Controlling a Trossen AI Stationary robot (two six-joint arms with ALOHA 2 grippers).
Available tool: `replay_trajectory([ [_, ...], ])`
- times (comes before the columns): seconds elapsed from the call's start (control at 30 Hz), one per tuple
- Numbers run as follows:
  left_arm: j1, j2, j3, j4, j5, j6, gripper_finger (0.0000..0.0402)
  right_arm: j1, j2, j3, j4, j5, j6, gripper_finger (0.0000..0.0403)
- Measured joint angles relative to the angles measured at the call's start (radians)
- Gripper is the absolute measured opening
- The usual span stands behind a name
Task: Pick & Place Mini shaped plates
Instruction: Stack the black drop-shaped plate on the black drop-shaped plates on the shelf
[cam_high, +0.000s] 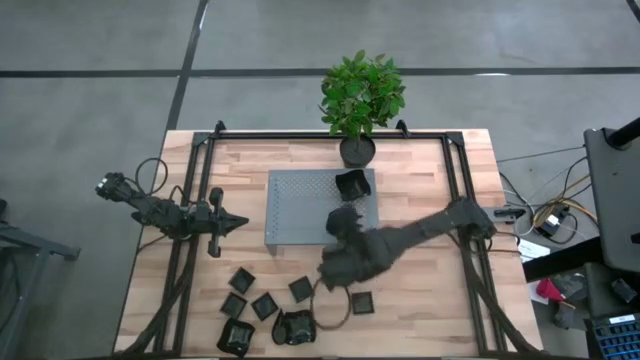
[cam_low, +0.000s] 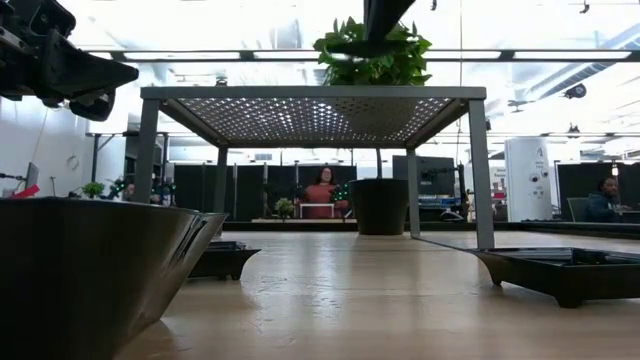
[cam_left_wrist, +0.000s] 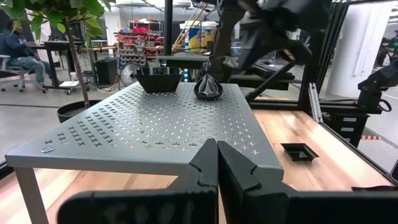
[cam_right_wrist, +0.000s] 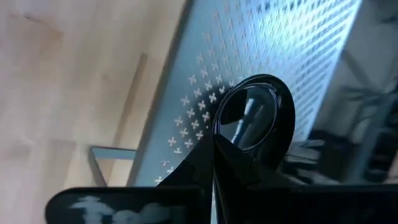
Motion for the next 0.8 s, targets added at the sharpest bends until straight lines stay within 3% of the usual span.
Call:
replay_trajectory([
  [0.17, 0.0, 0.0, 0.0, 0.0, 0.0, 0.0, 0.0, -0.07, -0.004, 0.001, 0.002, -0.13, 0.005, 0.0008],
  [0.8, 0.0, 0.0, 0.0, 0.0, 0.0, 0.0, 0.0, -0.106, -0.004, -0.006, 0.001, -0.135, -0.001, 0.0008],
])
